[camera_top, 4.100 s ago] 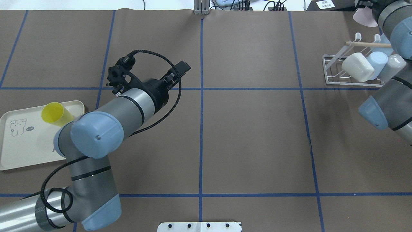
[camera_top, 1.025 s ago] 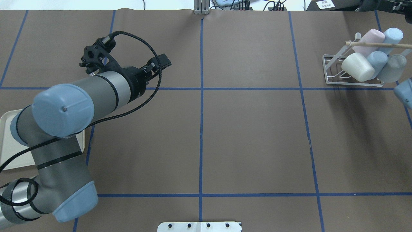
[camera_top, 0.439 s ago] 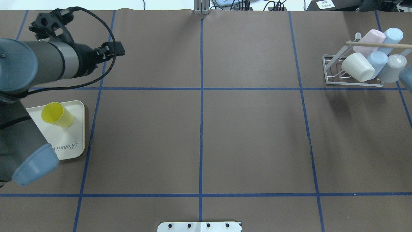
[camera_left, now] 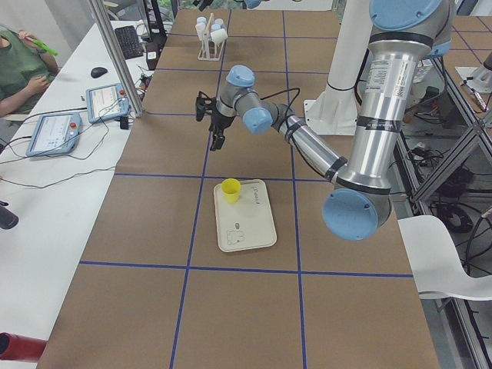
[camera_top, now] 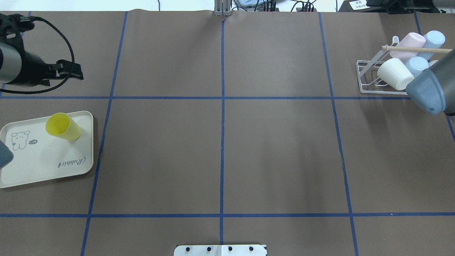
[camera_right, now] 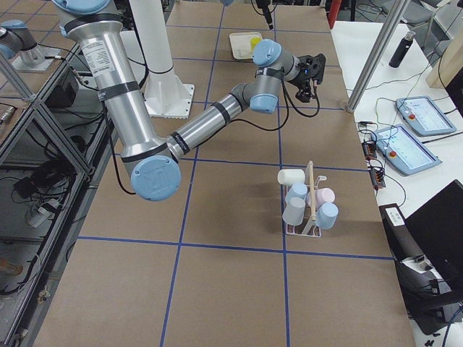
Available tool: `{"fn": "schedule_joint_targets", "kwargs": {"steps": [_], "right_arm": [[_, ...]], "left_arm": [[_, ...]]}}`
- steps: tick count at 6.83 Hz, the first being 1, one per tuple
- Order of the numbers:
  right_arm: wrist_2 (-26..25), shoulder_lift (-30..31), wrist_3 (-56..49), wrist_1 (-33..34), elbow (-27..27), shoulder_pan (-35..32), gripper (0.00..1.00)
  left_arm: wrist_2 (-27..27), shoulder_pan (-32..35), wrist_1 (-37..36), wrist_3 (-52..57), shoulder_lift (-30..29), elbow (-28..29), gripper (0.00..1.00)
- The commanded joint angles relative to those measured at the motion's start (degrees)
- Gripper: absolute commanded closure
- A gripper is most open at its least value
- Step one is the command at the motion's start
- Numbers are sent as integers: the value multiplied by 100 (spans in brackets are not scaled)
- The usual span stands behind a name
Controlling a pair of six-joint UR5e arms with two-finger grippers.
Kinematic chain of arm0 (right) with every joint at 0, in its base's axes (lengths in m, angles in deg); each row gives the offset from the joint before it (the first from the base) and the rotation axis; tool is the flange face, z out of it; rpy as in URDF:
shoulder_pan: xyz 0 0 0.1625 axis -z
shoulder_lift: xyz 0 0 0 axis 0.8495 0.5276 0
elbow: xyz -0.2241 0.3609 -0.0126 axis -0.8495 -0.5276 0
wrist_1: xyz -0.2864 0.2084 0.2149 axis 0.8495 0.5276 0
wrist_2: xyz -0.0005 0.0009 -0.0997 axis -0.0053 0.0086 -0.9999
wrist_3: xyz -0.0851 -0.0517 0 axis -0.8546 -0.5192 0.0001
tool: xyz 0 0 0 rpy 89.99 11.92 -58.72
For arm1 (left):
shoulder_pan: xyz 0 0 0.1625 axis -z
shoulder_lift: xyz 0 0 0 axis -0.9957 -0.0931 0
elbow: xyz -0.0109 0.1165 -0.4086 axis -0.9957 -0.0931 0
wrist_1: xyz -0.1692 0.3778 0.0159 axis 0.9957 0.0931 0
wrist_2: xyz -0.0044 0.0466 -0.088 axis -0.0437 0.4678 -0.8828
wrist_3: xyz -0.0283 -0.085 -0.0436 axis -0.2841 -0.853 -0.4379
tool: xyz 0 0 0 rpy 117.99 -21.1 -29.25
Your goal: Transfer IKEA cup to right arm and place on rack
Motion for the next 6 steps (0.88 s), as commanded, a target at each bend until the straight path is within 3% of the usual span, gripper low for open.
{"fn": "schedule_joint_targets", "kwargs": {"steps": [1,2,6], "right_arm": [[-39,-292,510,4,32,501,0],[-47,-292,555,-22,32,624,0],[-48,-292,599,-66,-11,775,0]], "left_arm": [[-1057,279,-391,825,236,536,0],[-1236,253,-279,844,245,932,0],[-1255,200,21,836,368,1383,0]]}}
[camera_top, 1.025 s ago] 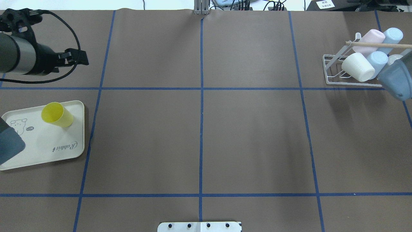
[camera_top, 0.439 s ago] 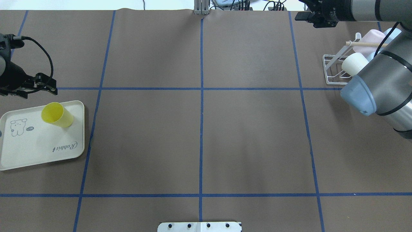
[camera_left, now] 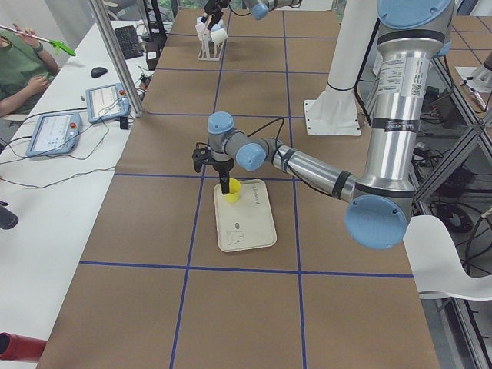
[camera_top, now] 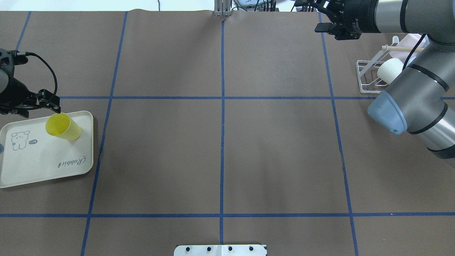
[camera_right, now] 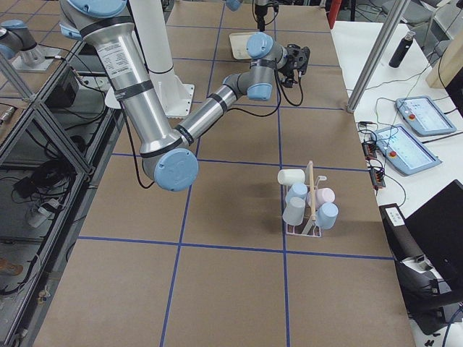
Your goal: Transfer IKEA cup to right arm and place on rack
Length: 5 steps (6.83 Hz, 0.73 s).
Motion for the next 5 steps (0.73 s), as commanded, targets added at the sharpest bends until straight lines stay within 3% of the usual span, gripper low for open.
{"fn": "schedule_joint_targets", "kwargs": {"steps": [1,5], "right_arm": [[-2,0,3,-8,-23,39,0],[-2,26,-24,-8,-75,66,0]], "left_arm": [[-4,-19,25,10,13,209,0],[4,-220,25,-25,-40,307,3]]}}
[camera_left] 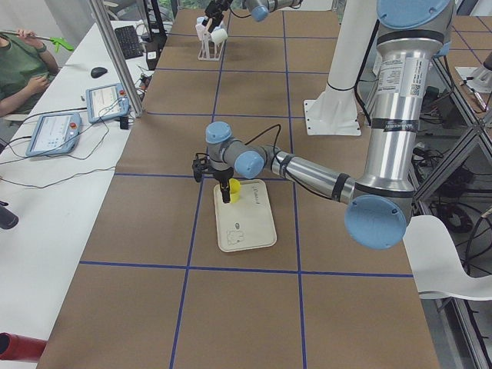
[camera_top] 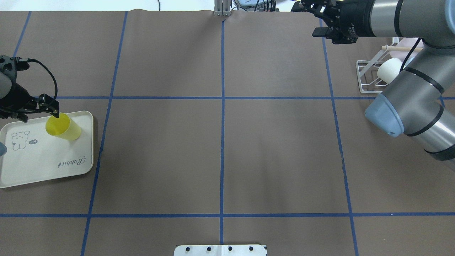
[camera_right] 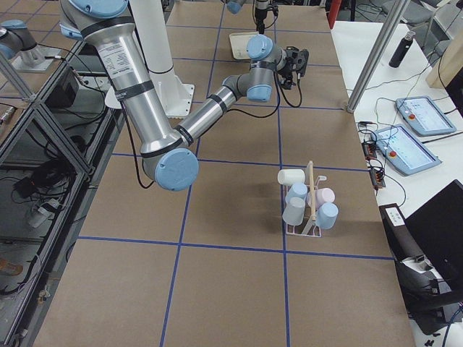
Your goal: Transfer IKEA cup to right arm and place on rack
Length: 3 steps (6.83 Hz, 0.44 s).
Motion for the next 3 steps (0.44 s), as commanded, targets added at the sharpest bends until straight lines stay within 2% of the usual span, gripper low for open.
{"fn": "schedule_joint_targets", "kwargs": {"steps": [1,2,3], "right_arm": [[0,37,-19,0,-19,5,0],[0,54,-19,0,-19,5,0],[0,54,-11,0,-19,5,0]], "left_arm": [[7,-236,0,-28,-15,19,3],[-2,-263,0,-11,-6,19,13],[-2,-263,0,15,29,54,55]]}}
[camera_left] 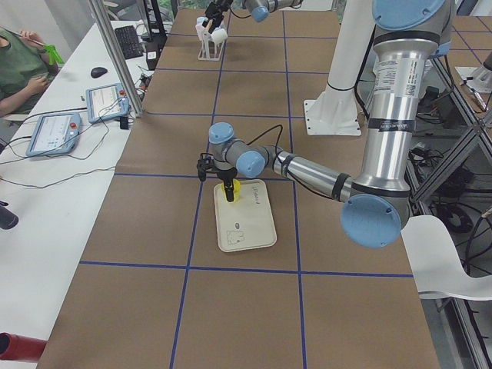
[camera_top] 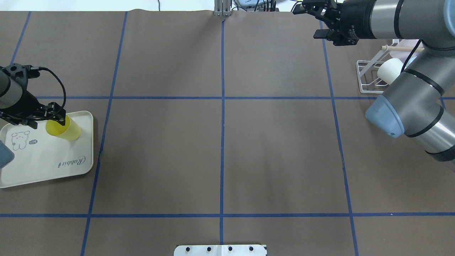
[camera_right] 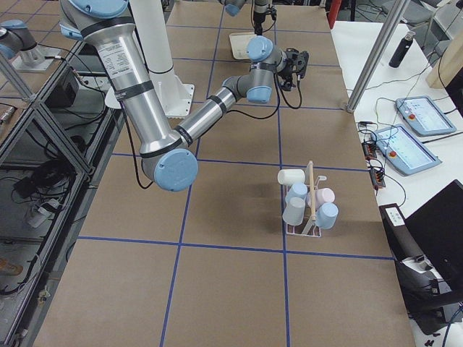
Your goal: Transfer IKEA cup to right arm and place on rack
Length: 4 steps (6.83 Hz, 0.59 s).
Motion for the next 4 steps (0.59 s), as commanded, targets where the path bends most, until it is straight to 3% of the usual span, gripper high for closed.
{"fn": "schedule_joint_targets", "kwargs": {"steps": [1,4], "right_arm": [[0,8,6,0,-1,1,0],[-17,-18,-12,0,-1,9,0]], "left_arm": [[6,-23,0,25,38,44,99],[-55,38,0,-54,56,-42,100]]}}
